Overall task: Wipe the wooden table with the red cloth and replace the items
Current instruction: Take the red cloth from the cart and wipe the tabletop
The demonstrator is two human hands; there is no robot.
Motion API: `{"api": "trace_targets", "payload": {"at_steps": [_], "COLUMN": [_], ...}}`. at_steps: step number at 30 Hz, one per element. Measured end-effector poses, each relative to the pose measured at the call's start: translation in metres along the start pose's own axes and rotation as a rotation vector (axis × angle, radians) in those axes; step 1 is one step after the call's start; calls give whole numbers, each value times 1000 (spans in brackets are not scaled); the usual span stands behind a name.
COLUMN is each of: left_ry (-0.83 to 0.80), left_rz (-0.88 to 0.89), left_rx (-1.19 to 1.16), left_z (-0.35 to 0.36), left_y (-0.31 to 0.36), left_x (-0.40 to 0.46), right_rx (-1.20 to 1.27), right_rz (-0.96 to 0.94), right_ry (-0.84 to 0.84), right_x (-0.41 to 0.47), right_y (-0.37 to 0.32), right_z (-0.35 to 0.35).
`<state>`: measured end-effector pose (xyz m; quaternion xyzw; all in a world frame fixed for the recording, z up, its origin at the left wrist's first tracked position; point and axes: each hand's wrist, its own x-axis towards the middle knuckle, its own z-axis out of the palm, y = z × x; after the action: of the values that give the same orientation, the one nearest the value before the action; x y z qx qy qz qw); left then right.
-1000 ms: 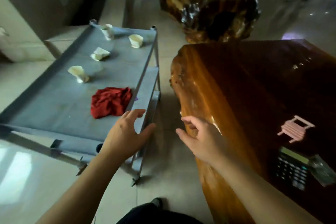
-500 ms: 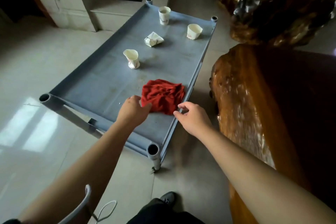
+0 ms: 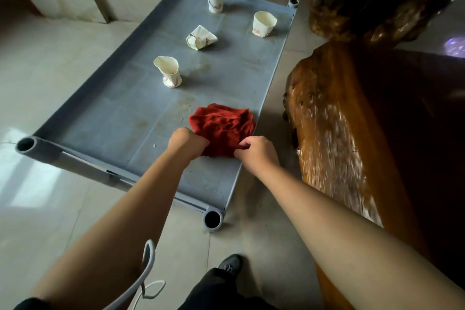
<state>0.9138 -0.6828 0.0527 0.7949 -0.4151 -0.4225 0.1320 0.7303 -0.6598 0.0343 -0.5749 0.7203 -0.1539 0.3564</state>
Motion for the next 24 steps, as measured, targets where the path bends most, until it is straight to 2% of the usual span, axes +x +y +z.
{"api": "trace_targets", "payload": {"at_steps": [3,8,12,14,17,21,24], "left_ry": [-57,-234,-284,-319,-376,-617,-794], "left_rz": [31,-58,-24,6,47,127,185], "left_rx": [-184,-605,-879,-895,-885,-825,-681], "left_z": [-2,-8,-7,-1,9,55,108], "left_y": [6,16,30,42,53,76,93], "left_x": [0,-12,-27,-40,-60,-97,-130], "right_rx": [181,769,1036,1166,1227,1315,1347], "right_rz": [66,315,330,326,298,322,417], "right_ry": [17,-9,13,32,50,193,335], "right_x": [-3,-11,-24,-39,-66,-118,-166], "right_y": [-8,-16,-14,-7,5,48,90], "right_z": [-2,-12,-34,-51,-71,-108,-134]}}
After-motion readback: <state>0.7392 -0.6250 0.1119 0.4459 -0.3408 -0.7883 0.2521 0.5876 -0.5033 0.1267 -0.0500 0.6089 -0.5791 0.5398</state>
